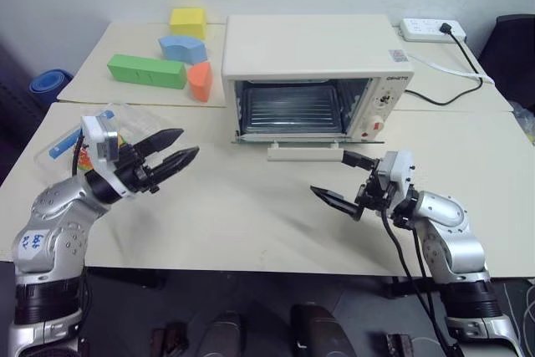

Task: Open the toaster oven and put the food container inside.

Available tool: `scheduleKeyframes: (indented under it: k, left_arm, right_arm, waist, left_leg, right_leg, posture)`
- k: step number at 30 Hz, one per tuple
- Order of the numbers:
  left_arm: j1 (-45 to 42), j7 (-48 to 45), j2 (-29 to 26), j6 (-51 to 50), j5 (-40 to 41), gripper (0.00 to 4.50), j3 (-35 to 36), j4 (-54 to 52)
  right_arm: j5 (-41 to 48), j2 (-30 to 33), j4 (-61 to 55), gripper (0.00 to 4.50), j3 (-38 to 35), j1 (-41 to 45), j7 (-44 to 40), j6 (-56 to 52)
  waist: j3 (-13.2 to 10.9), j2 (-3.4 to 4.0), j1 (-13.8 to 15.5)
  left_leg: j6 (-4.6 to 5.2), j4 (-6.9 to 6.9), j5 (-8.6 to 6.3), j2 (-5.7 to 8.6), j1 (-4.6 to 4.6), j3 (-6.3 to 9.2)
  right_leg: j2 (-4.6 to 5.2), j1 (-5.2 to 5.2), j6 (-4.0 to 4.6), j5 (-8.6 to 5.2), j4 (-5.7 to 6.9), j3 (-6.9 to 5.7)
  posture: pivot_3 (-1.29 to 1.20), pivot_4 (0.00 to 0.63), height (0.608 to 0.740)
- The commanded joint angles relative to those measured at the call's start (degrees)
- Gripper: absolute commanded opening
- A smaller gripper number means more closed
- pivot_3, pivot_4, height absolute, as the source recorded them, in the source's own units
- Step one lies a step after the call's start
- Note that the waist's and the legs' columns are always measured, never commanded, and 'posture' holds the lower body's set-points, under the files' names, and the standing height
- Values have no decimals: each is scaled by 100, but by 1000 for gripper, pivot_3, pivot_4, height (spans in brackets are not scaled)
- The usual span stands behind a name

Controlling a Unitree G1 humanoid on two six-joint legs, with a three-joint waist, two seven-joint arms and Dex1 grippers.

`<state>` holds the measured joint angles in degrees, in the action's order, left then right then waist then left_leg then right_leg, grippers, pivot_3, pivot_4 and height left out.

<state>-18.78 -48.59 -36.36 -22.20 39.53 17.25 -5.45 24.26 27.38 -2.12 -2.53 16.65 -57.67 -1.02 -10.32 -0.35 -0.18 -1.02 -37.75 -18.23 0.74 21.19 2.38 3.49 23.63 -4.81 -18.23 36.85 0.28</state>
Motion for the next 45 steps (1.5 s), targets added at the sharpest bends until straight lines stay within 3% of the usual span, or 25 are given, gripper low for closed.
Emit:
scheduleKeyframes:
  k: [1,8,17,25,30,41,45]
  left_arm:
    - [-641,-119,128,449,-429,1983,-282,675]
    - [-1923,-290,697,1320,-1227,25,-902,2197]
    - [-2003,-783,1230,1546,-1385,25,-1347,2298]
    - [-1549,-1151,1079,1650,-1773,25,-1763,2129]
    - [-1367,-875,1075,1761,-2172,25,-1891,2133]
    - [-829,-330,1309,1828,-2554,25,-2031,1861]
    - [-445,-186,1322,1595,-2177,200,-1729,1317]
  right_arm:
    - [12,-59,-224,4500,59,10,-32,187]
    - [-96,-58,-47,4500,17,-48,-66,442]
    - [-165,-42,-41,4500,-151,-414,96,702]
    - [-31,140,-250,4500,-977,-1766,368,1161]
    - [184,284,-616,4500,-1490,-2301,533,1097]
    - [687,555,-670,4500,-1701,-2108,278,761]
    - [757,573,-526,4500,-1526,-1851,-30,744]
  waist:
    - [0,-1,7]
    - [-1,-3,-22]
    - [-3,-6,7]
    - [-3,-6,25]
    - [-3,-6,13]
    - [-2,-5,29]
    - [-2,-4,12]
  left_leg:
    - [-1,-2,1,0,1,0]
    - [-3,-9,2,5,5,-12]
    - [0,-21,1,6,8,-14]
    - [2,-22,1,9,4,-11]
    - [9,-23,-1,8,0,-10]
    - [12,-22,0,7,-4,-10]
    - [12,-22,0,6,-5,-9]
  right_leg:
    - [0,0,0,0,0,-1]
    - [-3,5,-2,1,5,4]
    - [0,3,-6,3,7,7]
    - [2,-4,-6,3,8,7]
    - [2,-7,-7,3,11,7]
    - [2,-11,-8,3,12,9]
    - [2,-11,-8,3,12,8]
  posture:
    - [0,150,740]
    - [0,150,740]
    - [0,150,740]
    - [0,150,740]
    - [0,150,740]
    - [0,150,740]
    - [0,150,740]
